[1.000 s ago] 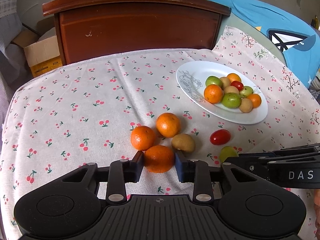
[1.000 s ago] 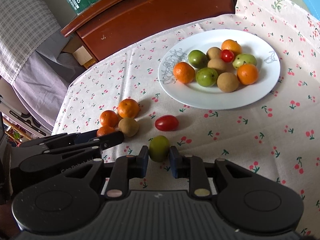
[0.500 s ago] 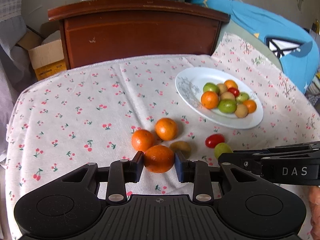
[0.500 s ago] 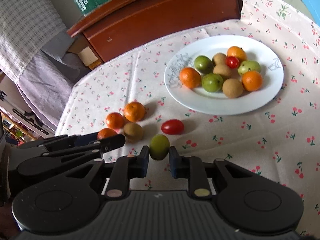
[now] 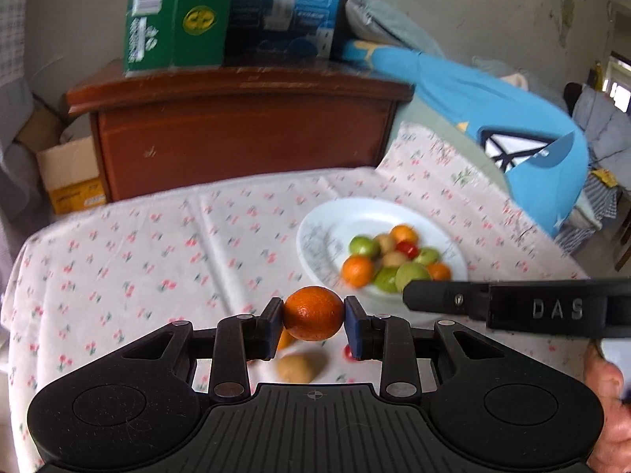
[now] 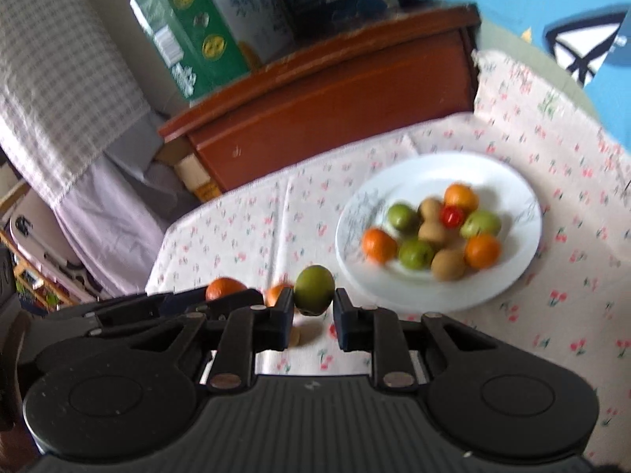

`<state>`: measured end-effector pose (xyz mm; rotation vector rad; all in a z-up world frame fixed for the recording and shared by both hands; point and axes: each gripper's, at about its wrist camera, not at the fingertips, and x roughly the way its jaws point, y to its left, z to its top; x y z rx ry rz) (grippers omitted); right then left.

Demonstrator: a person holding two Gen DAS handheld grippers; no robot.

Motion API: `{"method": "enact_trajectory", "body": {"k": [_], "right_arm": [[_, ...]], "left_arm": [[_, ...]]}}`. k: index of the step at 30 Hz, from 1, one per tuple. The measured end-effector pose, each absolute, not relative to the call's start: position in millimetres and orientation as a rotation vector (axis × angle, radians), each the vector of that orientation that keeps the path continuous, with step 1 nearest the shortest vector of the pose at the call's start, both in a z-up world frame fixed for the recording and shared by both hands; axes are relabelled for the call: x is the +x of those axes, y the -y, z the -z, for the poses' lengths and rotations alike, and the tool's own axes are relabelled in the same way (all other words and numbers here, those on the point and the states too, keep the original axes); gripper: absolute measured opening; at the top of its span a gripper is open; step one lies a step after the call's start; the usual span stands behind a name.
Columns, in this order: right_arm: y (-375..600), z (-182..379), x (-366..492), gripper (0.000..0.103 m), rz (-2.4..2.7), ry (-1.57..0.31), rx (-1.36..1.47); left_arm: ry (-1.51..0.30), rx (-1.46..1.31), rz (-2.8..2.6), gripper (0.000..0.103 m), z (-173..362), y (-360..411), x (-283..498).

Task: Organize fruits
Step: 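Carry the orange and lime over the white plate and open both tools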

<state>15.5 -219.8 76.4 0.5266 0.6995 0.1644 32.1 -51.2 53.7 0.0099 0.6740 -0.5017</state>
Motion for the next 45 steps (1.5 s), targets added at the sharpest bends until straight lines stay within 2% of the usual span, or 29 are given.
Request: {"method": "enact_trajectory", "body": {"k": [8, 17, 40, 44, 45], "right_arm": [[261.8, -101.2, 20.7, 0.021, -0.083, -0.62, 0.536], [290.8, -97.6, 38.7, 0.021, -0.008, -0.617, 0.53], [318.5, -44.8, 83.9, 0.022, 0.108, -0.745, 0.599], [321.7, -38.3, 88.2, 0.025, 0.115, -0.752, 0.621], [322.0, -37.3, 88.4, 0.025, 0.116, -0.75, 0.629]], "left_arm": [[-0.663, -0.023, 0.527, 0.03, -65.9, 67.4, 51.2], [-0.671, -0.024, 0.513, 0.03, -64.1, 85.0, 77.5], [-0.783, -0.019, 0.511, 0.03, -17.6, 123.1, 136.8], [-0.779, -0.028, 0.515, 0.033, -18.5, 123.8, 138.9], [-0.78, -0.028, 0.51, 0.037, -20.0, 124.1, 138.7]]}}
